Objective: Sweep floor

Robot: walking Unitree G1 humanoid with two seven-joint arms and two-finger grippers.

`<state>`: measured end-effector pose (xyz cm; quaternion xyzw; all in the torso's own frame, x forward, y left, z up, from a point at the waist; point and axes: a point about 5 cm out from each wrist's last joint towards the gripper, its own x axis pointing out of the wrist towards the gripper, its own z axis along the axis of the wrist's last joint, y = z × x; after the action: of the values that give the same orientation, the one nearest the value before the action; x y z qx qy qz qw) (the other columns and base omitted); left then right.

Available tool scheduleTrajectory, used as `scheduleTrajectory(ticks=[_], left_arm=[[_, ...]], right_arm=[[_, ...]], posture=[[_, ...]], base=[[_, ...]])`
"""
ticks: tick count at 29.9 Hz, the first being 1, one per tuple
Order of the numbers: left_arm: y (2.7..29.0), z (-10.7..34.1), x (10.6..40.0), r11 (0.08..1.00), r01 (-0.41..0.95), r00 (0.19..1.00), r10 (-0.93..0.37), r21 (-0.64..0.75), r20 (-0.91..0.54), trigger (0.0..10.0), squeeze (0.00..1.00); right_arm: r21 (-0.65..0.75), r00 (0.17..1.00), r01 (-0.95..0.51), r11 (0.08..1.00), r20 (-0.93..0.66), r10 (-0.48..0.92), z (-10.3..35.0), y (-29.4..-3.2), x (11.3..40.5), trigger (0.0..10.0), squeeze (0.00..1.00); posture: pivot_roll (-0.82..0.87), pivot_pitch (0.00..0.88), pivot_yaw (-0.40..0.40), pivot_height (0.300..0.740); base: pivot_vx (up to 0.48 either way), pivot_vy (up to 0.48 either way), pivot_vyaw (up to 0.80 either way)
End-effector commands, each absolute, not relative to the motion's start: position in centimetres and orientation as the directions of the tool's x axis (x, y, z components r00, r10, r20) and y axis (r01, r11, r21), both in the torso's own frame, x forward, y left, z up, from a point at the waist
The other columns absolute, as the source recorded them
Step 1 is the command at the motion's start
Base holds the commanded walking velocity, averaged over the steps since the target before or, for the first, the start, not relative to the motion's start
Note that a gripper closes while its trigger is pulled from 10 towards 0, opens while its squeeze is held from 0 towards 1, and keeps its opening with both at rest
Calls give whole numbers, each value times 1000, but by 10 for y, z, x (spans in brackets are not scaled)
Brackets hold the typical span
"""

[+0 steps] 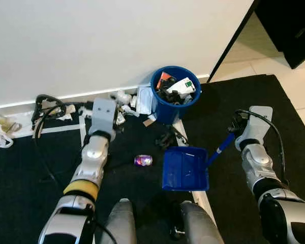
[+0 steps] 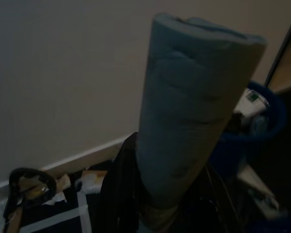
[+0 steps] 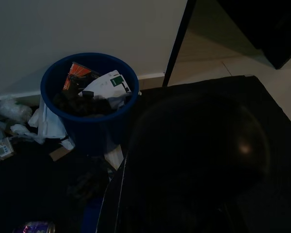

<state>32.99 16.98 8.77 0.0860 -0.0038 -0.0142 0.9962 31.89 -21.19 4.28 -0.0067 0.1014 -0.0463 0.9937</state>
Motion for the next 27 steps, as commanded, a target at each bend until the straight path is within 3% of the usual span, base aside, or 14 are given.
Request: scheduleTrajectory(ticks=[1, 9, 10, 16, 19, 21, 27], left_arm=[[132, 92, 333, 998, 68, 997, -68, -14, 33, 10000, 0], [90, 127, 344, 978, 175, 975, -156, -115, 159, 10000, 0], [70, 144, 344, 955, 274, 944, -245, -114, 222, 10000, 0], [39, 154, 332, 864, 491, 858, -456, -115, 235, 10000, 0], [32, 153, 327, 836, 535, 836, -502, -123, 223, 10000, 0], [19, 156, 313, 764, 628, 773, -593, -148, 225, 10000, 0], [16, 165, 302, 711, 680, 730, -637, -179, 246, 10000, 0]], right_arm=[[-25, 934, 17, 1000, -357, -25, 9, -200, 296, 10000, 0], [-29, 932, 4, 1000, -362, -14, 7, -198, 295, 10000, 0], [-29, 931, -4, 1000, -365, -7, 7, -196, 294, 10000, 0], [-26, 929, -14, 1000, -371, 3, 6, -193, 294, 10000, 0], [-26, 928, -16, 1000, -372, 5, 5, -193, 294, 10000, 0], [-24, 928, -17, 1000, -374, 6, 5, -193, 294, 10000, 0], [-25, 928, -13, 1000, -373, 3, 7, -194, 296, 10000, 0]], posture=[[98, 226, -96, 740], [100, 222, -94, 740], [100, 221, -92, 740], [105, 221, -90, 740], [105, 221, -90, 740], [106, 220, -90, 740], [106, 212, -91, 740]], base=[[0, 0, 0], [0, 0, 0], [0, 0, 0], [0, 0, 0], [0, 0, 0], [0, 0, 0], [0, 0, 0]])
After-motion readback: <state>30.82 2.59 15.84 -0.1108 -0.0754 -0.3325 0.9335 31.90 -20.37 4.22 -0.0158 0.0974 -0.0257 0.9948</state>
